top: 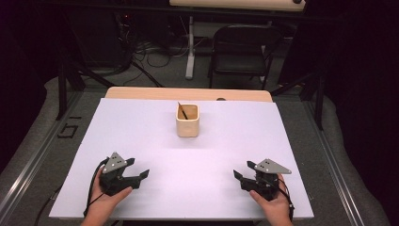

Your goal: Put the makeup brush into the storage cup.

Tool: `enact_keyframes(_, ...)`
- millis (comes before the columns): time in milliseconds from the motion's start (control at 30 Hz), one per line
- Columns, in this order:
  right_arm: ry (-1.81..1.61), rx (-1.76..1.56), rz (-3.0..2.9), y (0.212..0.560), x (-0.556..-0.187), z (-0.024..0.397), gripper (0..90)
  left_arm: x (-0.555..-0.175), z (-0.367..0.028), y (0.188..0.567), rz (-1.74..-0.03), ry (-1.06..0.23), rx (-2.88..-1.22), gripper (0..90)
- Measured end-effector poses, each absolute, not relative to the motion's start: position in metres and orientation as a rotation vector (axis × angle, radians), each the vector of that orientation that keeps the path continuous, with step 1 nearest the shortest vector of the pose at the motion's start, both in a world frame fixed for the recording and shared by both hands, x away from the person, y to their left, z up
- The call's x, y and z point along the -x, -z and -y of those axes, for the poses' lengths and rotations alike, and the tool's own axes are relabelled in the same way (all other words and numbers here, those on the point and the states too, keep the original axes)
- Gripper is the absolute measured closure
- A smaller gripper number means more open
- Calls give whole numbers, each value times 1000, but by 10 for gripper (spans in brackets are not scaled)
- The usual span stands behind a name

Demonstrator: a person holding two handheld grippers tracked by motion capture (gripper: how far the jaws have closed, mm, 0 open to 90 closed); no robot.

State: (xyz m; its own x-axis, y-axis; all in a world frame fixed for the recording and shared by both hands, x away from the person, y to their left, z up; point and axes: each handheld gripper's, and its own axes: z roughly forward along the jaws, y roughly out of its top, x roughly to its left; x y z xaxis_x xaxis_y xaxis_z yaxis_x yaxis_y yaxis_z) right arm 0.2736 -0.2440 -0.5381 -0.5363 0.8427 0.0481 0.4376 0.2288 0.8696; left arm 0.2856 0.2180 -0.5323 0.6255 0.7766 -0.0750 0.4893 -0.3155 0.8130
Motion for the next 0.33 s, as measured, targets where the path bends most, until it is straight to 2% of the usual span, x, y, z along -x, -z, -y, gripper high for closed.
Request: enact_keyframes(333,-1214,-1184,-2074,539,-275,245,336,-288,-221,532,-1013,-432,-1979,260)
